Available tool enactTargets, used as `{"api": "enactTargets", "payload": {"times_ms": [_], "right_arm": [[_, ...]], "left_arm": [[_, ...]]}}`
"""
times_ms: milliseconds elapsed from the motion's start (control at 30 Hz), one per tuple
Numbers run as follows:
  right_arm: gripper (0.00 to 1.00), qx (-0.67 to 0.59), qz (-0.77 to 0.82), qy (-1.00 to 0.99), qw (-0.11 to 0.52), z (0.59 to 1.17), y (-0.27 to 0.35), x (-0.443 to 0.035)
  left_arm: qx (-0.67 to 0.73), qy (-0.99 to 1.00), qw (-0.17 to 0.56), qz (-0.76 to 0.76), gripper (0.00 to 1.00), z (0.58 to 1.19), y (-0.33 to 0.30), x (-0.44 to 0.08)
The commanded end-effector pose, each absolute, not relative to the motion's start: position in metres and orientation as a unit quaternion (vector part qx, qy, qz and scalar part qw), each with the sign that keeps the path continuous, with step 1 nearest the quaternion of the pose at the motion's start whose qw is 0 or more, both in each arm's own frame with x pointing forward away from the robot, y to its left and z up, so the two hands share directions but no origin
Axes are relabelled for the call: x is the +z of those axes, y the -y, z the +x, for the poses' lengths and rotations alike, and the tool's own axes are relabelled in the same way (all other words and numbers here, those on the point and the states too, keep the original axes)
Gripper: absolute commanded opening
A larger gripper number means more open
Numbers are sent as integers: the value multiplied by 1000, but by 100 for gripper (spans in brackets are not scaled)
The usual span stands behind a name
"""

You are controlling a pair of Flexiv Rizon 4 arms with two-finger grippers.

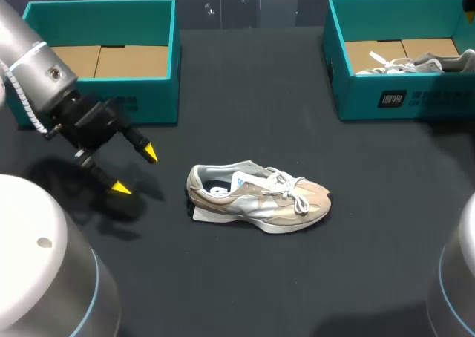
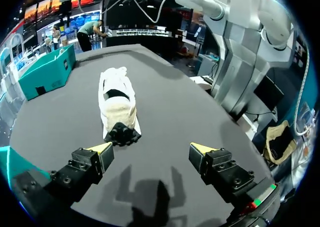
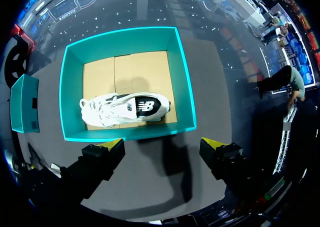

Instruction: Take the shoe out of the shoebox, open the shoe tongue, remove and reinsert the insole, then place the shoe into the shoebox

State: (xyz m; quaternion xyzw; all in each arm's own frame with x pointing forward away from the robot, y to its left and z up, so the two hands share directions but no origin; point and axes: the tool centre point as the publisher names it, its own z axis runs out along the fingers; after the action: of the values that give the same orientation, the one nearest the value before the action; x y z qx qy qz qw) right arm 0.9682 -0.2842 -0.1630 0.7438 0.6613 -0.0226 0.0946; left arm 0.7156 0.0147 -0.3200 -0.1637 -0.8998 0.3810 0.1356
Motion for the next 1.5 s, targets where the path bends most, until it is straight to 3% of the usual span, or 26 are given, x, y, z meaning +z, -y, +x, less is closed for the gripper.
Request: {"api": "enactTargets", "payload": {"times_ms": [33,1500], "right_arm": [[100,-23,744,-661,94,968,284,-163],[100,-23,744,-661,94,968,284,-163]], "left_arm": [[458,874,121,-108,100,706,-29,-329],[564,825,33,-23,100,709,-47,-380]]}}
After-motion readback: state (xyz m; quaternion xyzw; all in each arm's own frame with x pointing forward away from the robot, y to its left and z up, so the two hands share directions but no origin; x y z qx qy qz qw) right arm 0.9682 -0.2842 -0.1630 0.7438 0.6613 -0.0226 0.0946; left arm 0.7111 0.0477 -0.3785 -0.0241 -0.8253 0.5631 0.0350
